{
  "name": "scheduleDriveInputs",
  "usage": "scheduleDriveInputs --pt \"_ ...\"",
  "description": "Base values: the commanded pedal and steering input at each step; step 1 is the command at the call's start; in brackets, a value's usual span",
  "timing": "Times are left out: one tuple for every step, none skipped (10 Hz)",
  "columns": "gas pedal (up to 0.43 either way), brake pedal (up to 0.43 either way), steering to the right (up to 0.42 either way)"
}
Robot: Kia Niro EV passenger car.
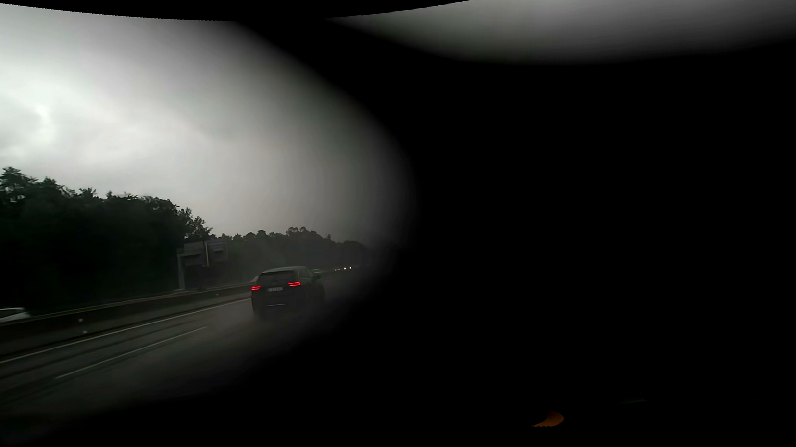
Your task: Follow the waypoints while adhering to traffic rules and regulations
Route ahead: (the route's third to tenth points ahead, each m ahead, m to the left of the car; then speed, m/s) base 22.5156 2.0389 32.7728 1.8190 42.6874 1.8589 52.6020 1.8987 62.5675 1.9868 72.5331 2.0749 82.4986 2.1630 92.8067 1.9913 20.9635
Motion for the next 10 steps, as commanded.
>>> scheduleDriveInputs --pt "0.059 0.000 -0.004" --pt "0.059 0.000 -0.004" --pt "0.059 0.000 -0.004" --pt "0.059 0.000 -0.004" --pt "0.059 0.000 -0.004" --pt "0.059 0.000 -0.004" --pt "0.059 0.000 -0.004" --pt "0.059 0.000 -0.004" --pt "0.059 0.000 -0.003" --pt "0.067 0.000 -0.003"
